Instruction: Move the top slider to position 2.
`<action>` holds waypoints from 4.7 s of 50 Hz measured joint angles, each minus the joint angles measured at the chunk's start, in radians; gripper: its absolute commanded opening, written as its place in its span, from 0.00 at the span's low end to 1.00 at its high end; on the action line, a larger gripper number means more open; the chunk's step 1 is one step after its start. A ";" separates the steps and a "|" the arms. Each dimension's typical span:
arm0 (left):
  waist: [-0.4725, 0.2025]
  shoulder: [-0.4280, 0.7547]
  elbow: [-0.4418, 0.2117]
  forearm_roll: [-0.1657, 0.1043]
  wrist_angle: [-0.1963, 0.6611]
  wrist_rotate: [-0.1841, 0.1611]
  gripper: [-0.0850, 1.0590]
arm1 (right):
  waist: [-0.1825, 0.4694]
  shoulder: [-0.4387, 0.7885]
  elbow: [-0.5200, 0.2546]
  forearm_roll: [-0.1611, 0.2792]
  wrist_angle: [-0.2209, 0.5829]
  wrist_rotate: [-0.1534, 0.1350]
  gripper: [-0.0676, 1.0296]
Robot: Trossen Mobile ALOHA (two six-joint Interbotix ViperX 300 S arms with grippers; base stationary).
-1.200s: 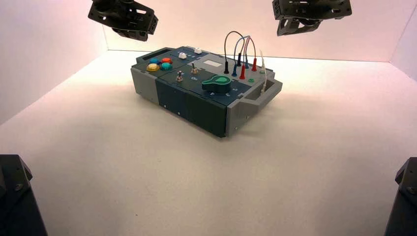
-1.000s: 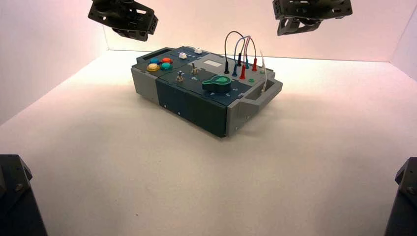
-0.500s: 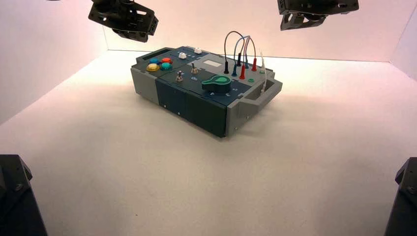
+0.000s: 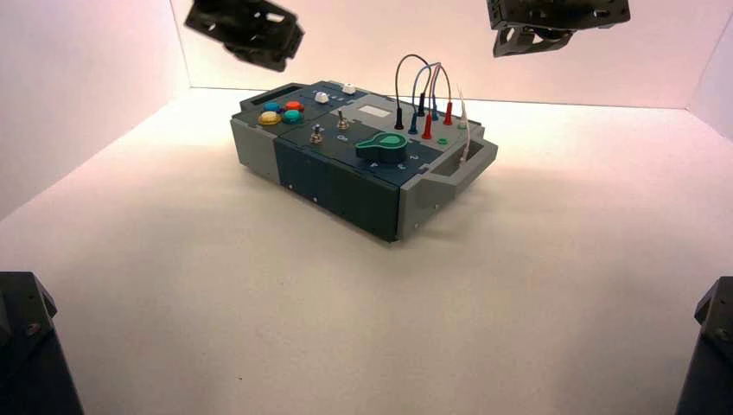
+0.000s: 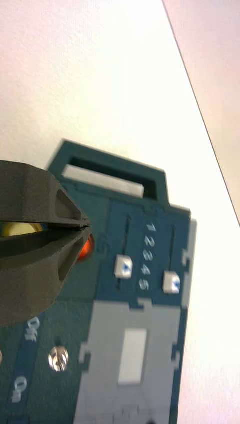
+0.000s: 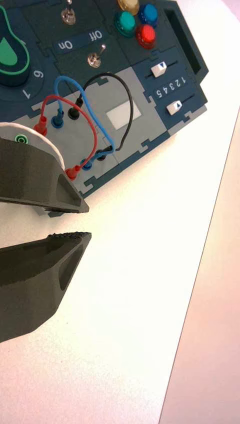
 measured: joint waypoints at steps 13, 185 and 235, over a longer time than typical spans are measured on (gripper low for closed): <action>-0.040 0.067 -0.092 0.000 0.067 0.000 0.05 | 0.000 0.000 0.000 0.000 0.000 0.000 0.27; -0.072 0.368 -0.442 0.000 0.149 0.003 0.05 | -0.003 0.000 0.005 -0.002 -0.002 0.000 0.27; -0.054 0.368 -0.439 0.000 0.149 0.003 0.05 | -0.003 0.000 0.005 -0.002 -0.002 0.002 0.27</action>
